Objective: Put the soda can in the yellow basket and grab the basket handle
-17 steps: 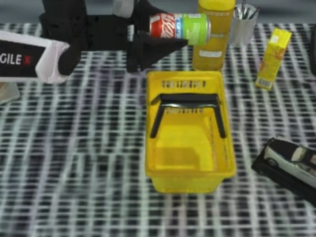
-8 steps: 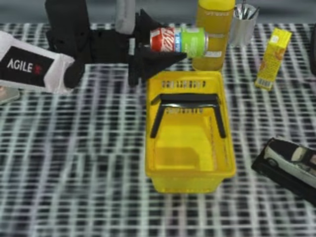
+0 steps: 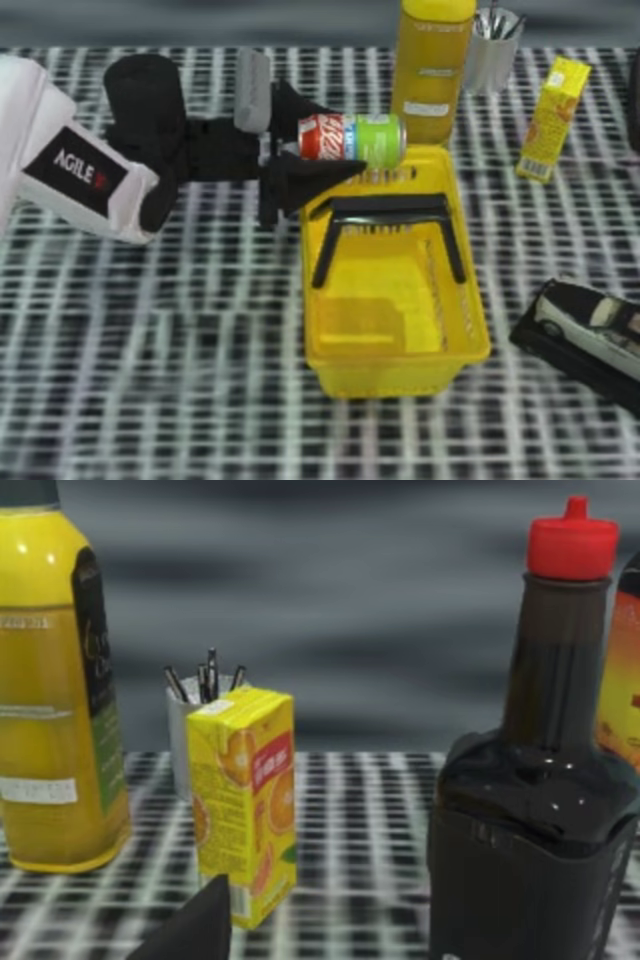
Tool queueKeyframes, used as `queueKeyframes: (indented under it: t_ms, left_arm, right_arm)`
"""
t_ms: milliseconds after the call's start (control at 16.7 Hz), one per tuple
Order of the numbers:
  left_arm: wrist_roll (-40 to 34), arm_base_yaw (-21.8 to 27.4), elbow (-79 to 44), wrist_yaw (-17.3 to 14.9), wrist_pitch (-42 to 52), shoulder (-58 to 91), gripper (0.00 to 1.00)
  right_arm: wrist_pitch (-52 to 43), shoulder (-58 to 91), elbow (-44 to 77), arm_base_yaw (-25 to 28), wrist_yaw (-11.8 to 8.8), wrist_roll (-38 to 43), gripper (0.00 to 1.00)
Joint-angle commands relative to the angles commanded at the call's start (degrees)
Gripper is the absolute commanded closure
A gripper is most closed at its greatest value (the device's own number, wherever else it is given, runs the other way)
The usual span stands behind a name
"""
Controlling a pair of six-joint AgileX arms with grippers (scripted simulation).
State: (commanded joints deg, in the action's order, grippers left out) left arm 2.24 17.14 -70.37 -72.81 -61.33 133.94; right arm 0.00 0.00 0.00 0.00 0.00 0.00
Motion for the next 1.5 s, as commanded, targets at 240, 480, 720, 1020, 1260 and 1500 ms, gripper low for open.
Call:
queueKeyframes:
  t_ms: [240, 480, 720, 1020, 1260, 1500]
  left_arm:
    - [0.0, 0.0, 0.0, 0.0, 0.0, 0.0, 0.85]
    - [0.0, 0.0, 0.0, 0.0, 0.0, 0.0, 0.55]
    - [0.0, 0.0, 0.0, 0.0, 0.0, 0.0, 0.25]
    - [0.0, 0.0, 0.0, 0.0, 0.0, 0.0, 0.0]
    - [0.0, 0.0, 0.0, 0.0, 0.0, 0.0, 0.0]
    - [0.05, 0.17, -0.07, 0.13, 0.12, -0.21, 0.0]
  right_arm:
    - [0.0, 0.0, 0.0, 0.0, 0.0, 0.0, 0.0]
    - [0.0, 0.0, 0.0, 0.0, 0.0, 0.0, 0.0]
    - [0.0, 0.0, 0.0, 0.0, 0.0, 0.0, 0.0]
    - [0.0, 0.0, 0.0, 0.0, 0.0, 0.0, 0.0]
    - [0.0, 0.0, 0.0, 0.0, 0.0, 0.0, 0.0]
    - [0.0, 0.0, 0.0, 0.0, 0.0, 0.0, 0.0]
